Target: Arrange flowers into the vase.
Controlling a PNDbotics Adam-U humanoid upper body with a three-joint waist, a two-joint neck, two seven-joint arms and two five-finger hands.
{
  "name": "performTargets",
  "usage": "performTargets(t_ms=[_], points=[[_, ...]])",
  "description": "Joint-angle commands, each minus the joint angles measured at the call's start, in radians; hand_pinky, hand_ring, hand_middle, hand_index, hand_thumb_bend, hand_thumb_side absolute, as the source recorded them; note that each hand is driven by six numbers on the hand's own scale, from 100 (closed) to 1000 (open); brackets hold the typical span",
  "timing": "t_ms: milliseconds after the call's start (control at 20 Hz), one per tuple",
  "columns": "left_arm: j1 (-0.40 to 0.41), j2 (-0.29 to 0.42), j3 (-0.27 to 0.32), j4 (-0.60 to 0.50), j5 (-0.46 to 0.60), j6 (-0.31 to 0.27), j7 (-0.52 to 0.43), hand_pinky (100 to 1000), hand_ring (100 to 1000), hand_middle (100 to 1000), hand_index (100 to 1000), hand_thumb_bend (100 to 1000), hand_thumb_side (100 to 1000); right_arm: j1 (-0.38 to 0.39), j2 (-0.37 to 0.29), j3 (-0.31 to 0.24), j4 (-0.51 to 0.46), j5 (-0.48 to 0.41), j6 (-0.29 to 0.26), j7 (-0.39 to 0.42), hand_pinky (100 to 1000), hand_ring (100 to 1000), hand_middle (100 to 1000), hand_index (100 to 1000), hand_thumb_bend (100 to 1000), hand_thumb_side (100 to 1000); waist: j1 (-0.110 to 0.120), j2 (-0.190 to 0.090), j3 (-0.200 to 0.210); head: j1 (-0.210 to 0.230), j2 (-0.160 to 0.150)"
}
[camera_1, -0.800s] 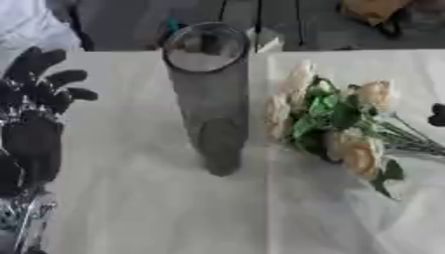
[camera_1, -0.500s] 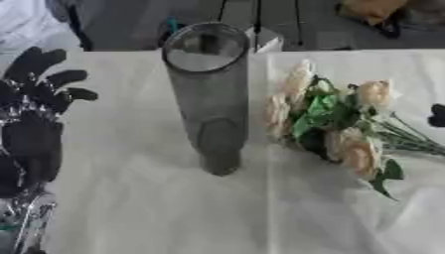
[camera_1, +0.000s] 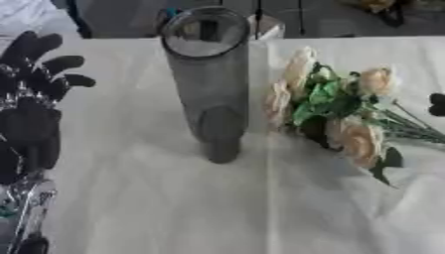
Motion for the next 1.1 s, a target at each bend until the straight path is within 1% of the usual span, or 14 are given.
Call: performTargets(t_ms=[50,300,550,850,1100], points=[[-0.006,0.019,-0.004,-0.013,0.007,-0.001,-0.002,635,752,807,915,180,1000,0.003,-0.068,-0.015,-0.019,-0.002,-0.039,0.016,842,705,563,876,100,1000,0.003,-0.039,-0.003,-0.003,0.019],[-0.004,0.025,-0.005,-0.013,0.016,0.001,-0.002,636,753,807,915,181,1000,0.019,-0.149,-0.034,-0.019,0.011,-0.103,0.018,835,748,586,885,100,1000,0.000,-0.056,-0.007,-0.002,0.043],[-0.002,0.030,-0.005,-0.013,0.022,0.003,-0.004,636,754,808,915,180,1000,0.034,-0.239,-0.051,-0.019,0.036,-0.174,-0.015,814,760,598,886,100,1000,-0.002,-0.065,-0.012,-0.003,0.055],[0.001,0.036,-0.008,-0.013,0.026,0.005,-0.008,637,755,809,915,177,1000,0.047,-0.344,-0.050,-0.019,0.055,-0.255,-0.062,787,767,609,880,100,965,-0.004,-0.074,-0.010,-0.005,0.054],[0.005,0.044,-0.011,-0.013,0.029,0.004,-0.018,638,755,809,916,174,1000,0.069,-0.458,-0.059,-0.019,0.101,-0.328,-0.093,767,790,641,889,100,914,-0.010,-0.081,-0.010,-0.009,0.042]])
